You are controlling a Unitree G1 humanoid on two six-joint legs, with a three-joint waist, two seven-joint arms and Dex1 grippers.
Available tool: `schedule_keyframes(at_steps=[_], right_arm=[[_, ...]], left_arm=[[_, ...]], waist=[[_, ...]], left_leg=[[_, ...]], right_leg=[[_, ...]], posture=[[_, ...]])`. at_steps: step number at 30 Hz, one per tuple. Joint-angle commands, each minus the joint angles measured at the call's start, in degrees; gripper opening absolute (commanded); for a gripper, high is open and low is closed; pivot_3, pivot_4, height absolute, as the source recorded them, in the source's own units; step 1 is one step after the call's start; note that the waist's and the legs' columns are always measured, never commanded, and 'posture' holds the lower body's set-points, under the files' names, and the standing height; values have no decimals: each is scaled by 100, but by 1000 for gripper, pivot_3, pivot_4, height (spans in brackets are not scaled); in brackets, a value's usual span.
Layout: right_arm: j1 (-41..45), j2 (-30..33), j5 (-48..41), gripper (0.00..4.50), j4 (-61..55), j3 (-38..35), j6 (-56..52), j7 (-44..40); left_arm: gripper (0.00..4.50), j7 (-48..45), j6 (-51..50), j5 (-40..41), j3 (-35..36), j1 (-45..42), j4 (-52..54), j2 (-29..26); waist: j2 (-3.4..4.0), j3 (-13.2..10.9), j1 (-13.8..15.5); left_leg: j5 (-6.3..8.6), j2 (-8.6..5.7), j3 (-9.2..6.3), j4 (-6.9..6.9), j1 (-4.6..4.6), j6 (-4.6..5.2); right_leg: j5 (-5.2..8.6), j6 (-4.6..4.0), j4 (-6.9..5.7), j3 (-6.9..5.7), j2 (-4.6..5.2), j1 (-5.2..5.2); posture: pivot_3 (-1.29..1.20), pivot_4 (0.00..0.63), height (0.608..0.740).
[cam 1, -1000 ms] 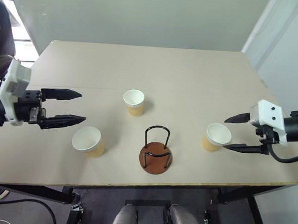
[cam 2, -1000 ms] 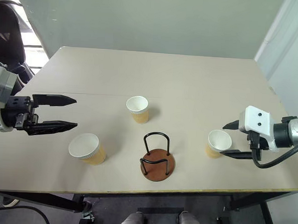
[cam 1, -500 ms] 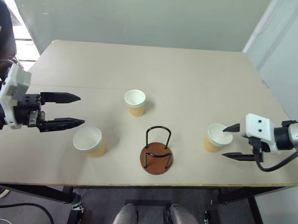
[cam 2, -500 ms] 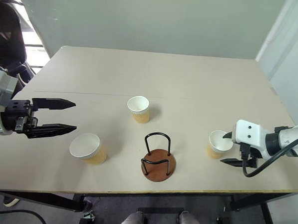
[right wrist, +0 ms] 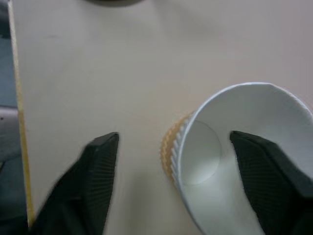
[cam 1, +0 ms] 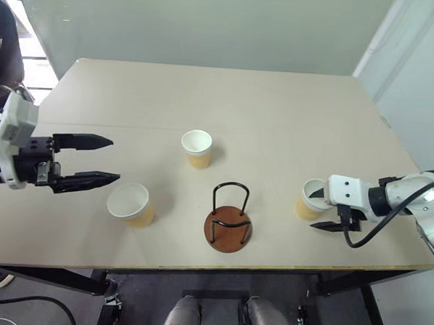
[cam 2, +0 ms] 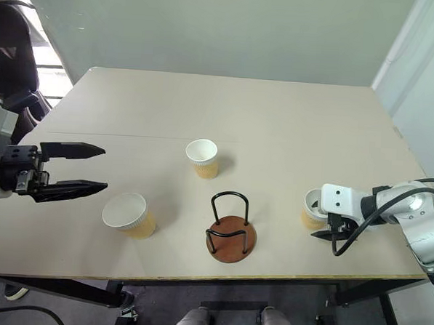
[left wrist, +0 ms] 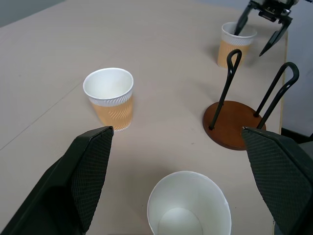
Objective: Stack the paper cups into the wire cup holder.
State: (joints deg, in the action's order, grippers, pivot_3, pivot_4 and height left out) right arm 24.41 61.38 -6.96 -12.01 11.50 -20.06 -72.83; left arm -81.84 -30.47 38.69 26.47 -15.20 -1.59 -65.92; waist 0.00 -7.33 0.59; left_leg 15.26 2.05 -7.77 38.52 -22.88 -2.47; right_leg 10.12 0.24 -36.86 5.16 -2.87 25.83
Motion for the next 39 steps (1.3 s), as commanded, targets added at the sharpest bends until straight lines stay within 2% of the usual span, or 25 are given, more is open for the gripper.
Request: schedule_keyframes(at_steps=[1, 7, 8, 16, 18, 23, 29, 39], right_arm=[[132, 11, 92, 2340, -21, -42, 193, -81], [312, 38, 122, 132, 41, -15, 413, -317], [370, 34, 135, 57, 68, -7, 462, -367], [1472, -148, -679, 57, 214, -316, 560, -1163], [2031, -350, -1342, 57, 111, -553, 162, -1298], [3002, -1116, -2689, 57, -465, -901, -1295, -648], [2898, -1757, -3220, 57, -1334, -502, -2130, -27], [2492, -1802, -2848, 57, -1302, 97, -2028, -101]], left_arm=[[4500, 43, -59, 98, 337, 76, 252, -125], [4500, 72, -128, 119, 513, 226, 375, -131], [4500, 77, -133, 122, 524, 235, 382, -131], [4500, 120, -106, 107, 474, 214, 372, -121], [4500, 117, -95, 103, 461, 219, 371, -111], [4500, 140, -111, 135, 500, 274, 459, -67], [4500, 185, -142, 199, 599, 398, 587, -37], [4500, 279, -199, 274, 911, 780, 802, -53]], waist=[[0, 0, -1], [-1, 0, -8], [0, 0, -8], [0, 0, -28], [1, -1, -41], [-6, 3, -63], [-7, 4, -46], [-9, 5, -59]], left_leg=[[0, 0, 0, 0, 0, 0], [0, 0, 1, 2, 1, 0], [0, 0, 1, 3, 0, 1], [-1, -1, 2, 5, 0, 2], [-1, 0, 2, 5, -1, 2], [-3, 4, 6, 1, 1, 3], [-4, 8, 5, -7, 1, 0], [-3, 10, 4, -6, 0, 0]], right_leg=[[0, -1, 0, 0, 0, 0], [17, -36, 0, 1, 0, -1], [17, -37, 0, 0, 0, -1], [15, -41, 0, 2, 0, 0], [16, -42, -1, 1, -1, 1], [27, -62, -2, -2, -9, 3], [41, -82, -2, -8, -11, 4], [38, -86, -9, -7, -11, 9]], posture=[[0, 150, 740], [0, 150, 740], [0, 150, 740], [0, 150, 740], [0, 150, 740], [0, 150, 740], [0, 150, 740], [0, 150, 740]])
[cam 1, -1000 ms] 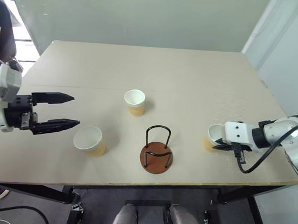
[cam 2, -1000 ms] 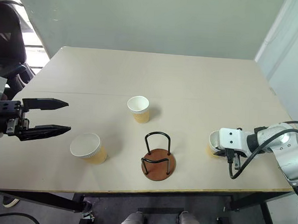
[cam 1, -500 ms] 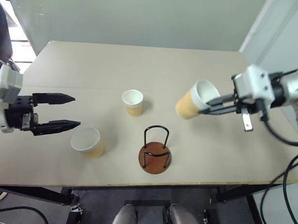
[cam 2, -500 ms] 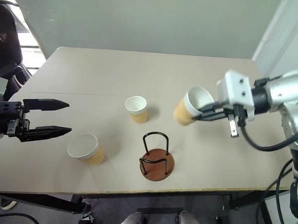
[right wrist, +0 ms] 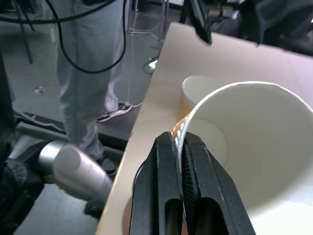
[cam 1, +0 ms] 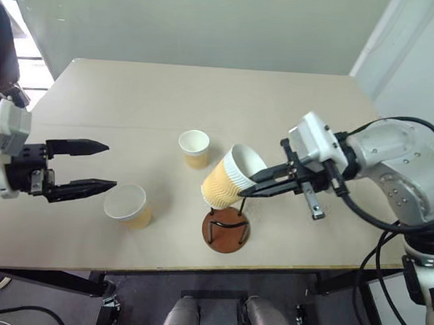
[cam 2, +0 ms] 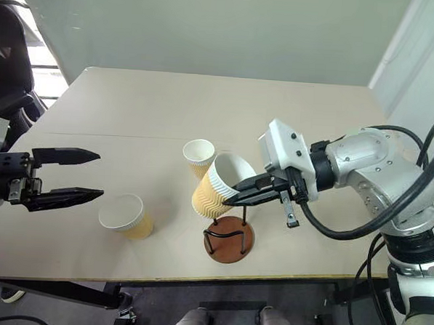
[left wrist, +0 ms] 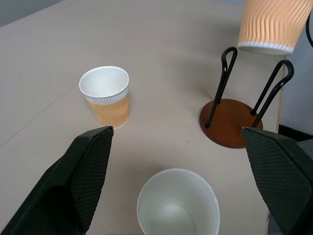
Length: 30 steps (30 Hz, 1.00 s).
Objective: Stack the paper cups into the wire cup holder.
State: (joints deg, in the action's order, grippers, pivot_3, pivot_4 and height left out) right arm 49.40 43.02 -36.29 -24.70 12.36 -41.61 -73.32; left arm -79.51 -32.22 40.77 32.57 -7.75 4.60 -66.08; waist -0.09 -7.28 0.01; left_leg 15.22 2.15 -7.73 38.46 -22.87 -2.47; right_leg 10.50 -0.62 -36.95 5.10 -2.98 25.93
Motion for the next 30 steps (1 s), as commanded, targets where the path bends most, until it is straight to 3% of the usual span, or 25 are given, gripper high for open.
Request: schedule_keyframes(at_steps=[1, 16, 19, 30], right_arm=[[-83, 56, 164, 57, -41, 80, 182, -68], [-313, 146, 887, 57, 9, 578, 633, -305], [-272, 145, 1043, 673, 106, 667, 752, -379], [-194, 174, 1236, 4483, 307, 537, 970, -517]], left_arm=[[4500, 55, -49, 78, 350, 85, 225, -33], [4500, 103, -230, 125, 854, 547, 553, -13], [4500, 118, -226, 121, 868, 565, 569, -15], [4500, -3, -131, 32, 729, 533, 529, -136]], waist=[[0, 0, 0], [-2, 1, -8], [-2, 1, -7], [-2, 1, -8]], left_leg=[[0, 0, -1, -1, 0, 0], [2, 1, -3, -3, 0, -1], [2, 1, -4, -3, -1, -1], [3, 2, -5, -5, -1, -2]], right_leg=[[0, 0, 0, -1, 0, 0], [-2, -5, 1, -2, 0, 1], [-2, -6, 1, -2, 0, 1], [-3, -7, 1, -2, 0, 2]], posture=[[0, 150, 740], [0, 150, 740], [0, 150, 740], [0, 150, 740]])
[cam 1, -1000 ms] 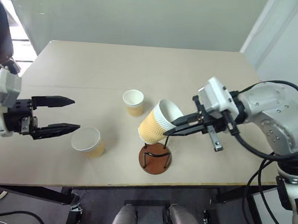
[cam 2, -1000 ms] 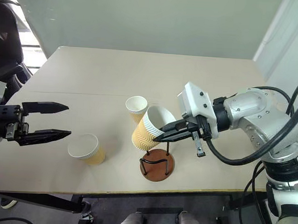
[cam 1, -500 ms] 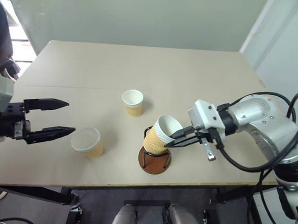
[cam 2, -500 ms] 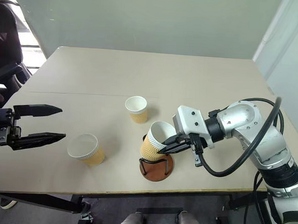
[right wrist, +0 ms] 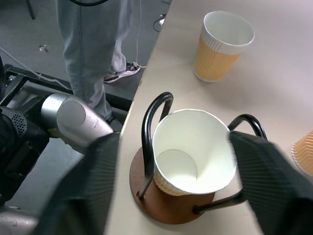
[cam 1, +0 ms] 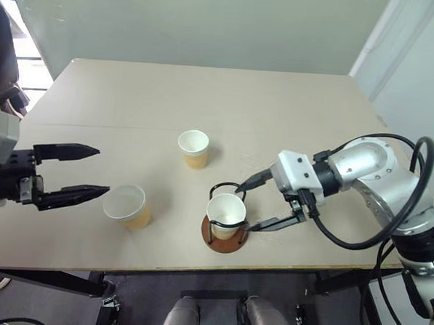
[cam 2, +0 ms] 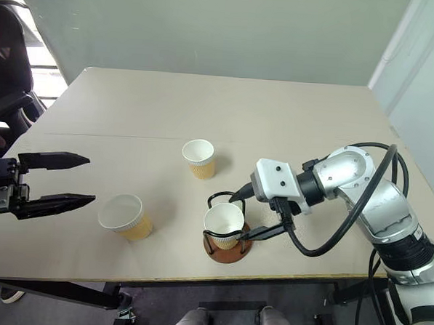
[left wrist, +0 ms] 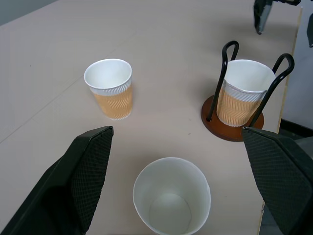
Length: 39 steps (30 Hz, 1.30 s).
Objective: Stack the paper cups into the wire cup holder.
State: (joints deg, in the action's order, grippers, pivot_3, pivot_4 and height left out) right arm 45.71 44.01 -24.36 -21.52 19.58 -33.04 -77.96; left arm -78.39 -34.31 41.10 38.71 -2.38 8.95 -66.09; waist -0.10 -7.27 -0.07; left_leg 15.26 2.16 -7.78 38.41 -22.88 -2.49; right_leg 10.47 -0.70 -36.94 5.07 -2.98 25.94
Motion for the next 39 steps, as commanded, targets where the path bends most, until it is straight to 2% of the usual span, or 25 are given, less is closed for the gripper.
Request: schedule_keyframes(at_steps=[1, 4, 6, 9, 13, 20, 25, 28, 38, 39], right_arm=[[232, 116, 43, 4483, 66, -301, 154, -40], [593, 220, -320, 4483, 516, -987, 175, -66], [862, 296, -987, 4483, 772, -1624, -62, -240], [870, 590, -1361, 4483, 999, -2136, -172, -512], [347, 1055, -1092, 4483, 970, -2196, 128, -691], [109, 1041, -1193, 4483, 671, -2240, 98, -394], [39, 1138, -1213, 4483, 549, -2291, 67, -320], [-90, 1254, -1314, 4500, 427, -2370, 33, -392], [-360, 1462, -1715, 4500, 258, -2677, -59, -435], [-378, 1477, -1710, 4500, 269, -2682, -54, -423]], left_arm=[[4500, -207, 111, -71, 88, 75, 159, -197], [4500, -467, 223, -410, 19, 382, 264, -472], [4500, -697, 660, -997, -128, 829, 257, -632], [4500, -801, 792, -1071, -260, 988, 377, -645], [4500, -759, 1016, -1315, -737, 910, 399, -728], [4500, -656, 1415, -1632, -1842, 210, 100, -727], [4500, -515, 1831, -2233, -2683, -124, -84, -692], [3895, -442, 2016, -2506, -3034, -233, -150, -679], [250, -421, 2035, -2578, -3492, -656, -154, -550], [52, -433, 2031, -2573, -3521, -721, -168, -540]], waist=[[0, 0, -2], [1, -1, -5], [2, -1, 0], [-14, 9, 24], [-38, 23, 54], [-20, 12, 27], [-20, 12, 26], [-20, 12, 27], [-21, 13, 37], [-20, 12, 38]], left_leg=[[0, 0, 0, 0, 0, 0], [1, 0, 1, 0, -3, -1], [1, -1, 1, -2, -6, -1], [2, -4, 4, -20, -4, -1], [12, 2, -14, -27, -3, -15], [12, 6, -10, -24, -1, -14], [12, 6, -13, -23, -1, -13], [12, 5, -13, -23, -5, -13], [14, 3, -11, -24, -6, -11], [13, 3, -11, -24, -5, -11]], right_leg=[[0, 0, 0, 0, 0, 0], [-1, -1, 0, 2, 0, 4], [-1, -4, 3, 4, 0, 7], [15, -29, 6, 6, 0, 9], [29, -48, 4, -14, 0, 6], [18, -32, -3, -11, -7, 11], [17, -30, -3, -10, -6, 10], [17, -30, 3, -10, -6, 11], [18, -25, 4, -11, -6, 9], [18, -25, 4, -11, -6, 8]], posture=[[0, 150, 740], [0, 150, 740], [0, 150, 740], [0, 150, 740], [0, 150, 740], [0, 150, 740], [0, 150, 740], [0, 150, 740], [0, 150, 740], [0, 150, 740]])
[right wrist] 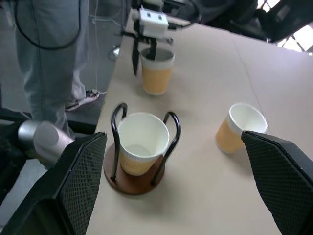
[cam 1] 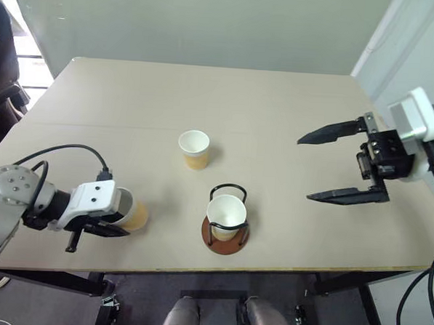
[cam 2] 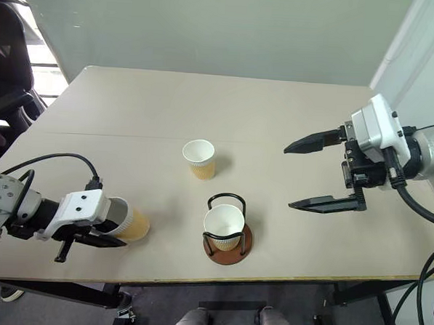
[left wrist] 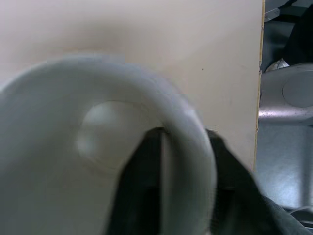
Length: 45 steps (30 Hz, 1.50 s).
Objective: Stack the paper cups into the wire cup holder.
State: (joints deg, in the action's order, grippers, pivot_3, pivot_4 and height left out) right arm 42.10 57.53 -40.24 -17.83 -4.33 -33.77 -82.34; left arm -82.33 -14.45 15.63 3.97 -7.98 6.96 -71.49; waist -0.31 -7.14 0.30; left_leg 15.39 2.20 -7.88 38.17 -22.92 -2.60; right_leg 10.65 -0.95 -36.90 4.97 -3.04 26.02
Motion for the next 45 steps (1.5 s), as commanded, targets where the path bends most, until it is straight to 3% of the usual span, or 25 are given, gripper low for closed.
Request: schedule_keyframes(at_steps=[1, 8, 14, 18, 29, 35, 45], right_arm=[[-30, 133, -136, 4500, -87, -305, 15, 29], [-311, 308, -243, 4500, 236, -661, -159, 123], [-1732, 694, -218, 4500, 644, -1994, -32, -123], [-2571, 784, -22, 4500, 920, -2812, 244, -177], [-2880, 563, -149, 4500, 224, -2774, 199, 421], [-3162, 555, -218, 4500, -55, -3010, 135, 621], [-3414, 692, -322, 4500, -234, -3357, 40, 678]], left_arm=[[52, -68, 46, 2, -72, -241, 17, 19], [52, -422, 15, 402, -56, -971, -30, 107], [52, -983, -25, 1224, -84, -2584, -146, 206], [52, -1017, 211, 1911, -923, -3861, -304, 289], [52, -1017, 1307, 2967, -3516, -6054, -707, 765], [52, -1017, 1934, 2990, -4591, -6568, -823, 859], [52, -1017, 2718, 2648, -5624, -7106, -1482, 1463]], waist=[[0, 0, 0], [-2, 1, 29], [-1, 0, 138], [1, 0, 150], [21, -4, 36], [25, -6, 51], [26, -7, 95]], left_leg=[[0, 0, 0, 1, 1, 0], [-1, -1, -1, 7, -1, 1], [-1, -8, 4, 15, -7, 1], [1, -14, 8, 19, -6, 3], [-15, -32, 32, 56, -3, 35], [8, -51, 48, 88, -18, 79], [43, -61, 76, 112, -28, 128]], right_leg=[[0, 0, 0, 0, 0, -2], [-3, 6, 0, 0, 0, -4], [-9, 24, 8, 4, 10, -8], [-21, 49, 13, 8, 15, -16], [-54, 134, 65, 50, 16, -52], [-55, 183, 97, 113, 17, -66], [-50, 243, 108, 144, 25, -73]], posture=[[0, 150, 740], [0, 150, 740], [0, 150, 740], [0, 150, 740], [0, 150, 740], [0, 150, 740], [0, 150, 740]])
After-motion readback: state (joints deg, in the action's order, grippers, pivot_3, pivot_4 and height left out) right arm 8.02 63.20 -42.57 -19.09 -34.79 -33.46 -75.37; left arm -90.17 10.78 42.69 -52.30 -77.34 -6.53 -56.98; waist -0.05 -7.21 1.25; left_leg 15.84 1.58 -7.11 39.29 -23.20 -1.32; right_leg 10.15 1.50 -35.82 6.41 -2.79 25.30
